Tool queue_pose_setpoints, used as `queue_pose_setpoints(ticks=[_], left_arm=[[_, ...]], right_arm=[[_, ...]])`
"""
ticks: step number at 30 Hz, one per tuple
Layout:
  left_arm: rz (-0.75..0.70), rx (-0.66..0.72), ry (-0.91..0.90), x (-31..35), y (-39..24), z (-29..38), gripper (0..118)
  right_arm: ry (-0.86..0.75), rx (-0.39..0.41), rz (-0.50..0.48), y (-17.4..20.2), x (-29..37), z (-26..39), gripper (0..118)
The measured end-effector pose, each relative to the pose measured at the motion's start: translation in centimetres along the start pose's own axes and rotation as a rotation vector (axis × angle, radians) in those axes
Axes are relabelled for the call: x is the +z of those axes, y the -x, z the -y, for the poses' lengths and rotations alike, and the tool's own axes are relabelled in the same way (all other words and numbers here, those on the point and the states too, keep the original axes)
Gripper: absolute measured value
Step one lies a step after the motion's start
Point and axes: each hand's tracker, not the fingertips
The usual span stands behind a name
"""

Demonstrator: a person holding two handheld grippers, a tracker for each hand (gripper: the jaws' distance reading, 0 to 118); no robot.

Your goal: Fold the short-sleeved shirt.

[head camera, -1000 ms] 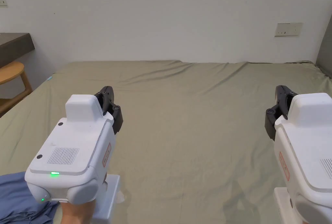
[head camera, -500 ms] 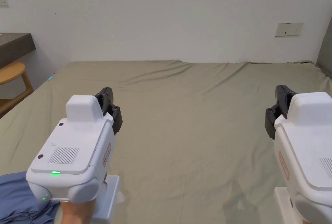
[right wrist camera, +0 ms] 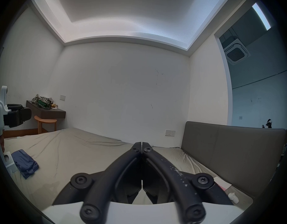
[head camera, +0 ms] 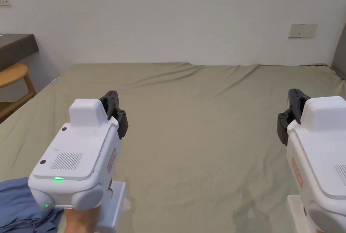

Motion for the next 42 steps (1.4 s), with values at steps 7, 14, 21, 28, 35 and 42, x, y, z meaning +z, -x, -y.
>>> queue_pose_setpoints(ticks=[7, 14, 21, 28, 35, 42], left_arm=[[0.001, -0.001, 0.003, -0.04, 0.08, 0.04, 0], [0.001, 0.001, 0.007, -0.06, 0.17, 0.08, 0], [-0.003, -0.009, 0.007, -0.06, 0.19, 0.14, 0], [0.008, 0.015, 0.009, 0.02, 0.43, -0.03, 81], [-0.002, 0.029, -0.006, 0.0, 0.58, -0.09, 118], [-0.013, 0.024, -0.009, 0.03, 0.66, 0.08, 118]], right_arm=[[-0.001, 0.001, -0.002, 0.02, 0.07, -0.06, 1], [0.001, -0.001, 0.001, -0.03, 0.05, -0.04, 1], [0.0, 0.001, 0.001, 0.0, 0.03, -0.06, 1], [0.019, -0.006, -0.007, -0.03, -0.04, 0.01, 51], [0.033, -0.056, -0.003, -0.12, -0.33, 0.3, 118], [0.029, -0.069, -0.015, 0.01, -0.28, 0.35, 118]])
